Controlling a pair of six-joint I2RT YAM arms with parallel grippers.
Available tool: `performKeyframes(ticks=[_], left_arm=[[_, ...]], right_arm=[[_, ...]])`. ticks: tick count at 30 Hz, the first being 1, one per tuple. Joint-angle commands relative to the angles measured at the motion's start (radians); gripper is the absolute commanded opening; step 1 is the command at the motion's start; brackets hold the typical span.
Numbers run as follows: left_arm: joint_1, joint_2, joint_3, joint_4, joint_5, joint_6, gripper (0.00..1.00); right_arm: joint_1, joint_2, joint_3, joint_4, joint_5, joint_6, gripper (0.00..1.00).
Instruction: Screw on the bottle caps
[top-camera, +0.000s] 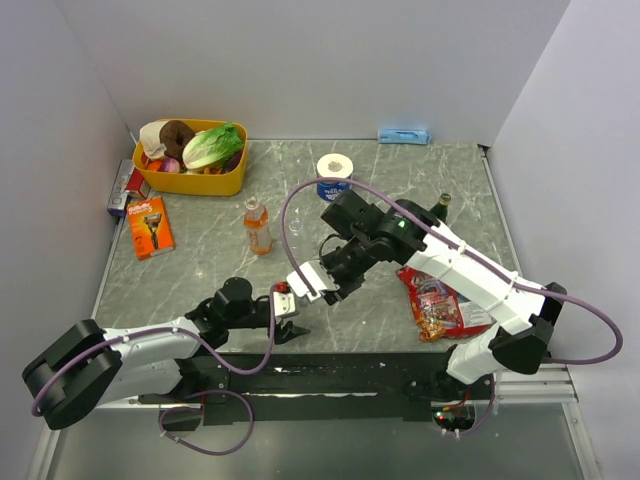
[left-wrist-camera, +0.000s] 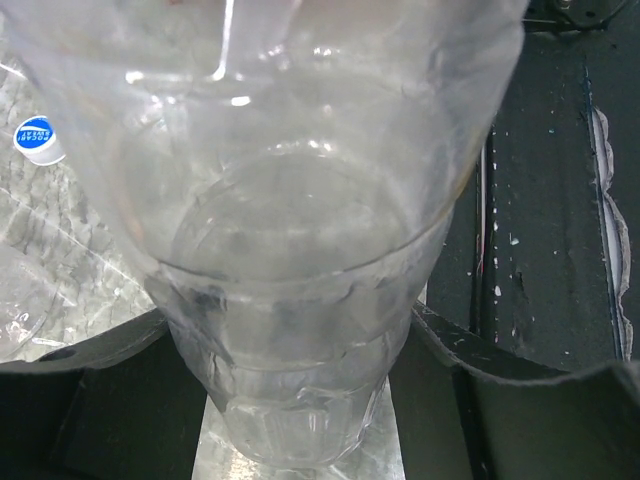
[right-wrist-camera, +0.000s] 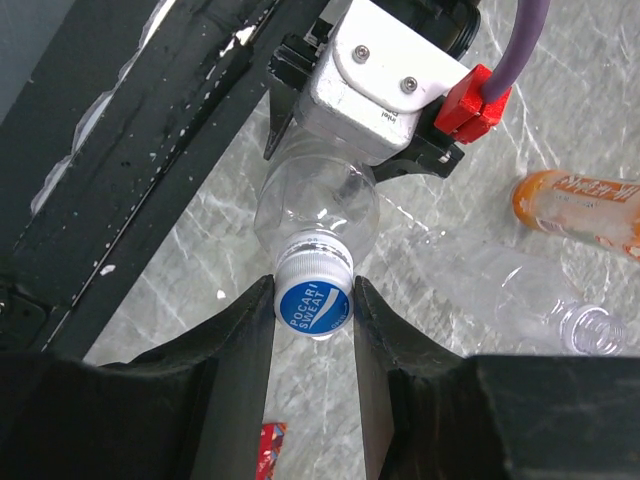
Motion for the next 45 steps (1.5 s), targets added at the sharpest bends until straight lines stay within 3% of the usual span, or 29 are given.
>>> performKeyframes(ticks=[1,7,16,21,23,25,27,32,39,45], left_arm=[[0.004,-0.006,0.079,0.189,-0.004,-0.048,0.01],[0.005,-0.012,0.021,0.347,-0.108,-0.071,0.01],[0.004,-0.014,0.066,0.331,-0.259,-0.115,0.01],[-0.007,-0.020,0.128,0.272,-0.368,-0.154,0.01],[-0.007,-0.016,0.146,0.261,-0.381,-0.172,0.01],[-0.011,-0.014,0.151,0.255,-0.392,-0.175,0.01],[-0.013,-0.006,0.151,0.247,-0.412,-0.174,0.01],[-0.016,0.003,0.142,0.226,-0.428,-0.155,0.01],[-0.018,0.021,0.140,0.207,-0.423,-0.143,0.01],[-0.018,0.038,0.132,0.206,-0.406,-0.149,0.01]], right_arm=[[0.031,-0.014,-0.004,-0.076,0.018,0.034,0.29],[0.030,-0.026,-0.056,0.004,0.002,0.196,0.28],[0.030,0.055,-0.006,0.044,0.070,0.497,0.27],[0.022,0.141,0.094,0.072,0.233,0.751,0.25],[0.015,0.135,0.082,0.105,0.255,0.860,0.18],[0.008,0.144,0.083,0.102,0.310,0.960,0.02],[-0.010,0.158,0.098,0.076,0.327,1.011,0.00],[-0.099,0.201,0.143,0.026,0.311,1.175,0.00],[-0.110,0.248,0.178,-0.006,0.255,1.197,0.01],[-0.110,0.233,0.184,0.000,0.227,1.188,0.27]])
